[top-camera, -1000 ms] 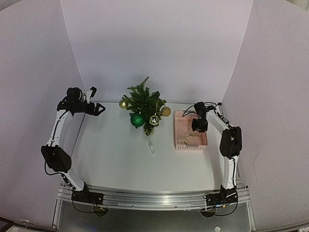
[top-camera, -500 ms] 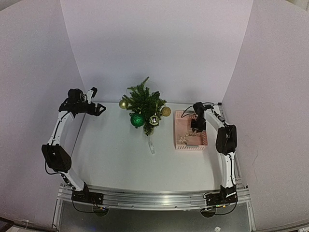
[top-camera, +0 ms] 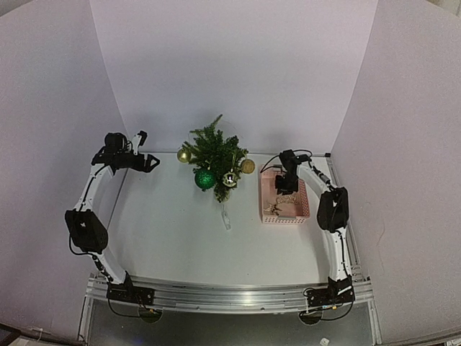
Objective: Decorate the small christmas tree
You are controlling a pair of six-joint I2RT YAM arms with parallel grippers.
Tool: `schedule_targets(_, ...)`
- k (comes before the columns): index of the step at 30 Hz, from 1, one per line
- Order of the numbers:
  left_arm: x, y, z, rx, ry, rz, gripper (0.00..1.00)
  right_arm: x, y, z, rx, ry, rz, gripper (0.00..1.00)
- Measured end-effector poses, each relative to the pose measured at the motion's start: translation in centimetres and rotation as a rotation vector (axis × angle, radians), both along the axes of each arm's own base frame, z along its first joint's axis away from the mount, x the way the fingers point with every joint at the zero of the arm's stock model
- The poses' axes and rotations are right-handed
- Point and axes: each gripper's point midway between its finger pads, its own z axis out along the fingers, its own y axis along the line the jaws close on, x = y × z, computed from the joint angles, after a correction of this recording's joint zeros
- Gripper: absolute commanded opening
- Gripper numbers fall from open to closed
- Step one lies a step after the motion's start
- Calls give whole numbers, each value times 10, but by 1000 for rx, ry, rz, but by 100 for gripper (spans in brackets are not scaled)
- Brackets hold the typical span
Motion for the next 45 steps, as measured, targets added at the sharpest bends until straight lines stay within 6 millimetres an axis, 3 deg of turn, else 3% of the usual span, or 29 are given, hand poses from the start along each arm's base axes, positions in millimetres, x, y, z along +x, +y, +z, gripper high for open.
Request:
schedule_targets(8,2,1,0,-9,0,9,99,-8,22,-20,7,35,67,23)
schedule_targets(12,2,2,1,-12,2,14,99,-9,21,-29,-6,50,77,23)
schedule_targets(26,5,3,3,-23,-6,26,99,-6,19,-26,-26,31,112,23)
schedule_targets(33,4,3,3,-26,-4,25,99,-9,16,-37,-44,50,136,24)
schedule_targets(39,5,3,3,-26,-5,25,99,-10,15,-42,-58,55,161,20)
schedule_targets(45,5,2,4,-27,-6,26,99,-10,12,-44,-103,45,198,10)
